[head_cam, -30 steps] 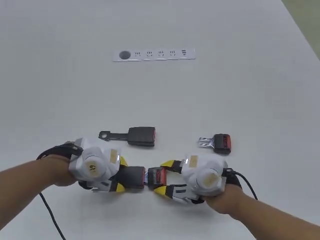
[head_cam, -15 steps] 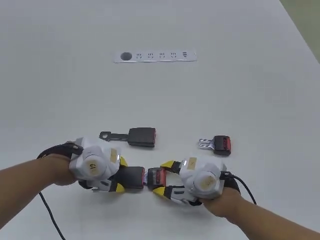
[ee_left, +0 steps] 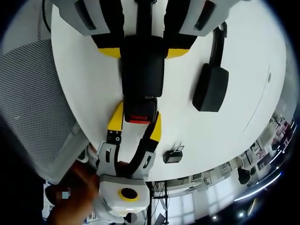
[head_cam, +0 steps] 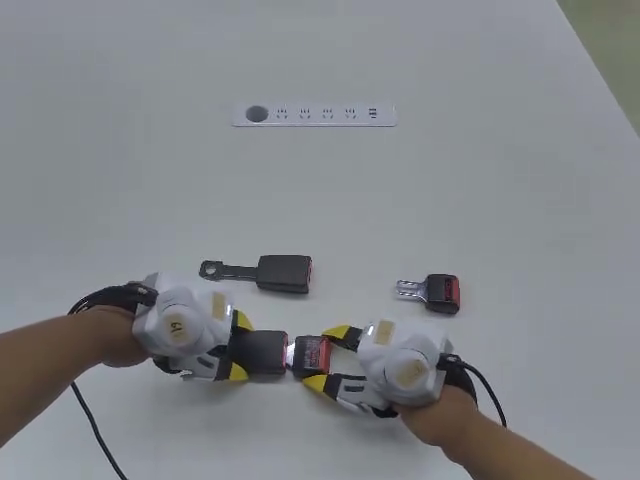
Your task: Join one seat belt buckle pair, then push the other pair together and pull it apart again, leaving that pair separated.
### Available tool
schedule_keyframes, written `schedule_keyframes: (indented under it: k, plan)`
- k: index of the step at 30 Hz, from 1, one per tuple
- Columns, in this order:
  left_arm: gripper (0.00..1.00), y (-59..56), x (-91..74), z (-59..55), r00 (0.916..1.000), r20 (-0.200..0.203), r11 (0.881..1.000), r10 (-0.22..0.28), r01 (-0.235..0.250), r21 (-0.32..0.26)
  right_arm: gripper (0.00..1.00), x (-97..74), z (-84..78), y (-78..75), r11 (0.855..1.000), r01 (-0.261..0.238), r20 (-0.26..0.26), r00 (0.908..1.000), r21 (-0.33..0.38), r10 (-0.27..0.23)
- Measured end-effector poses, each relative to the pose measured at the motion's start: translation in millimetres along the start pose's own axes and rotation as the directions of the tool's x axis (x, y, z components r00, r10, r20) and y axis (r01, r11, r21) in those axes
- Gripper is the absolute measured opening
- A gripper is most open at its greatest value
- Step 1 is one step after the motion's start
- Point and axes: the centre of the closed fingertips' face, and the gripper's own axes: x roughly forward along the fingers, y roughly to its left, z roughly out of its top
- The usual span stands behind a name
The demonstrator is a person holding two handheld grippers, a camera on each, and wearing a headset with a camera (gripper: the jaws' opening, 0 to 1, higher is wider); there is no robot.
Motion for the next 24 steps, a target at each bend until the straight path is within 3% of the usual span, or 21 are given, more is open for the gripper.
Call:
schedule_keyframes:
  k: [3, 15, 24]
  plan:
    - [0.33, -0.4, -0.6, 0.6, 0.9997, 0.023, 1.0, 0.0, 0.0, -0.001, 0.33, -0.4, -0.4, 0.9, 0.998, -0.025, -0.005, 0.9997, -0.056, 0.025]
    - [0.33, 1.6, -0.8, 1.9, 0.9953, 0.095, 1.0, -0.02, 0.019, 0.013, 0.32, -1.1, 0.5, -0.5, 0.993, -0.071, 0.008, 0.9974, -0.093, 0.072]
    - [0.32, 1.5, -1.1, 1.6, 0.9905, 0.137, 1.0, -0.016, 0.016, 0.002, 0.32, -2.0, -0.5, -0.2, 0.995, -0.068, 0.035, 0.9969, -0.071, 0.071]
